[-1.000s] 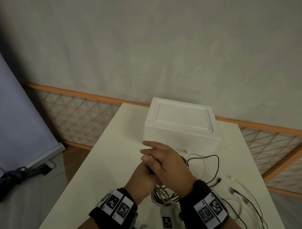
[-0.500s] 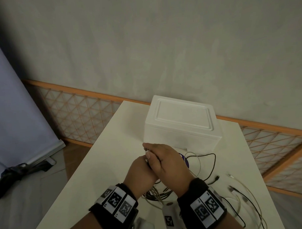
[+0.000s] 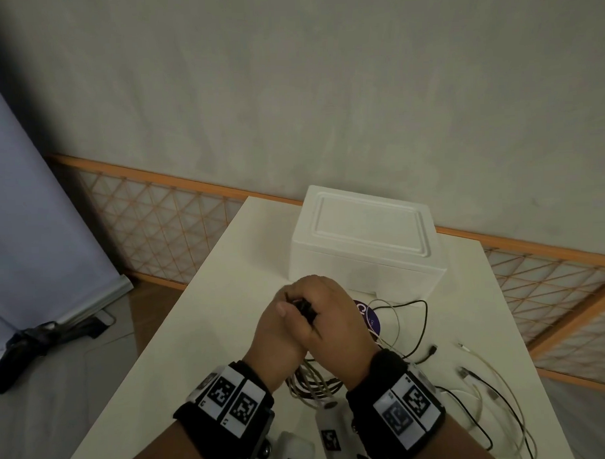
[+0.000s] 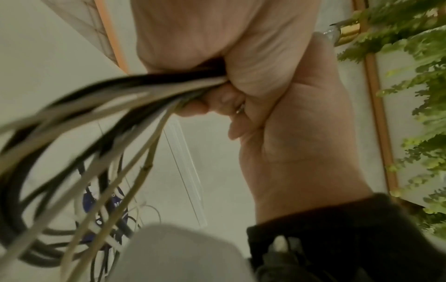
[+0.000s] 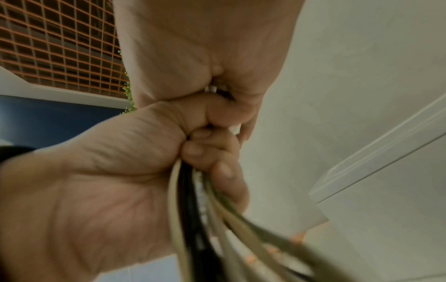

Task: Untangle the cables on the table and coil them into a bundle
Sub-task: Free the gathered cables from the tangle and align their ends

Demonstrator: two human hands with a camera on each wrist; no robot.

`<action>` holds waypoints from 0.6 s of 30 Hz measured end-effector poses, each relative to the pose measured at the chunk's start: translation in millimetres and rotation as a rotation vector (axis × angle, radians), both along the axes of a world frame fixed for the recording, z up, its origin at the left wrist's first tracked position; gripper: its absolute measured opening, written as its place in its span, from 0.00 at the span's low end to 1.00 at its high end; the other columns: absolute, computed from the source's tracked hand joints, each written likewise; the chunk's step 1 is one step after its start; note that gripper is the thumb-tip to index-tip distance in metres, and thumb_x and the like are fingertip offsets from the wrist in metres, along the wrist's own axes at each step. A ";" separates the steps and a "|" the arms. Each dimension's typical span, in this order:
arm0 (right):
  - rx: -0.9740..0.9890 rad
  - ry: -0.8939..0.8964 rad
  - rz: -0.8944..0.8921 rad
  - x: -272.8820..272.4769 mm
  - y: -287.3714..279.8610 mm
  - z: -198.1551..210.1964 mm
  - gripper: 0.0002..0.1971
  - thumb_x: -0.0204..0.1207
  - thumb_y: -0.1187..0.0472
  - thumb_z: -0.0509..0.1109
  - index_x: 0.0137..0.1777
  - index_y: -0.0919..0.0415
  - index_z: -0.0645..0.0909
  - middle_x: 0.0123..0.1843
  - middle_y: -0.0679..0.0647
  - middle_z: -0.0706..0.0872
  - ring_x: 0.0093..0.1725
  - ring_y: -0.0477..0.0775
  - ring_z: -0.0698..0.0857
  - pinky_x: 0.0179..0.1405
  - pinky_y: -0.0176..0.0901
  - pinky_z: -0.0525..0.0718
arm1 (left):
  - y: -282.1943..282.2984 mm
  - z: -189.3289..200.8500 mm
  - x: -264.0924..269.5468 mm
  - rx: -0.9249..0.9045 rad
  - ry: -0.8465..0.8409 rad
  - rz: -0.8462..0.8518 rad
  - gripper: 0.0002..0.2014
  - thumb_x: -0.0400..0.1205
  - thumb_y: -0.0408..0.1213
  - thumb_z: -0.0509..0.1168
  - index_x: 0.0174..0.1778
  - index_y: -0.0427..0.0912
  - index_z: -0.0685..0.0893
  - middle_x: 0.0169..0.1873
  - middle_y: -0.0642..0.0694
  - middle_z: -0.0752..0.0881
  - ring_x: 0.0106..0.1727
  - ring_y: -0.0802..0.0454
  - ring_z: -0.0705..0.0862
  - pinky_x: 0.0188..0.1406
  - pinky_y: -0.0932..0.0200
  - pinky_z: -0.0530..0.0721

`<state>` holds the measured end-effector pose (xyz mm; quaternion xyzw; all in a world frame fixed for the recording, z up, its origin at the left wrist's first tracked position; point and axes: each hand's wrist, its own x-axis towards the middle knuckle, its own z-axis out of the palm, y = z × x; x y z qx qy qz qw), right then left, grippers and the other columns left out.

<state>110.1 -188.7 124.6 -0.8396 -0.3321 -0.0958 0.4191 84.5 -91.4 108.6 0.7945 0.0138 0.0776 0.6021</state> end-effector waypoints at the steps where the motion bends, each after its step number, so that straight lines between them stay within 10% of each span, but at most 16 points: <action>1: -0.017 0.034 0.030 0.0 -2.7 -0.2 0.13 0.75 0.50 0.66 0.55 0.54 0.81 0.48 0.43 0.83 0.50 0.39 0.78 0.51 0.28 0.73 | 1.1 -4.4 0.6 -0.075 -0.010 0.035 0.19 0.69 0.53 0.63 0.50 0.45 0.78 0.40 0.51 0.84 0.43 0.62 0.85 0.45 0.61 0.83; 4: 0.026 0.146 0.071 2.2 -11.6 -1.2 0.23 0.73 0.46 0.68 0.69 0.46 0.76 0.54 0.40 0.81 0.56 0.33 0.77 0.55 0.20 0.70 | 1.8 -8.5 1.8 -0.022 -0.002 0.032 0.37 0.67 0.56 0.65 0.72 0.47 0.66 0.42 0.58 0.85 0.45 0.65 0.86 0.46 0.63 0.85; 8: 0.168 0.039 0.019 4.4 -12.5 1.9 0.10 0.66 0.52 0.72 0.45 0.53 0.85 0.40 0.44 0.84 0.43 0.40 0.81 0.44 0.28 0.77 | 2.3 -4.8 -2.4 -0.082 0.015 -0.123 0.47 0.67 0.26 0.76 0.75 0.62 0.59 0.52 0.65 0.81 0.50 0.72 0.84 0.47 0.68 0.85; 10: 0.198 -0.043 -0.006 3.6 -9.5 4.7 0.06 0.63 0.56 0.73 0.38 0.57 0.83 0.36 0.46 0.83 0.39 0.39 0.80 0.39 0.26 0.76 | 2.9 -4.0 3.2 -0.120 0.055 -0.177 0.41 0.64 0.27 0.76 0.70 0.56 0.69 0.49 0.65 0.84 0.50 0.72 0.84 0.47 0.69 0.83; 13: 0.237 -0.112 -0.035 4.1 -5.1 7.1 0.04 0.61 0.61 0.73 0.35 0.60 0.83 0.35 0.45 0.81 0.37 0.38 0.78 0.39 0.23 0.75 | -3.2 6.7 9.0 -0.207 0.110 -0.230 0.13 0.61 0.42 0.66 0.38 0.43 0.77 0.26 0.66 0.85 0.33 0.75 0.81 0.37 0.76 0.76; 18: 0.230 -0.050 0.055 7.8 -9.3 12.6 0.09 0.63 0.60 0.74 0.44 0.58 0.84 0.42 0.42 0.82 0.45 0.38 0.82 0.46 0.29 0.79 | 4.7 5.5 5.9 -0.003 0.172 -0.254 0.08 0.70 0.43 0.58 0.35 0.47 0.81 0.31 0.52 0.83 0.37 0.58 0.81 0.41 0.57 0.79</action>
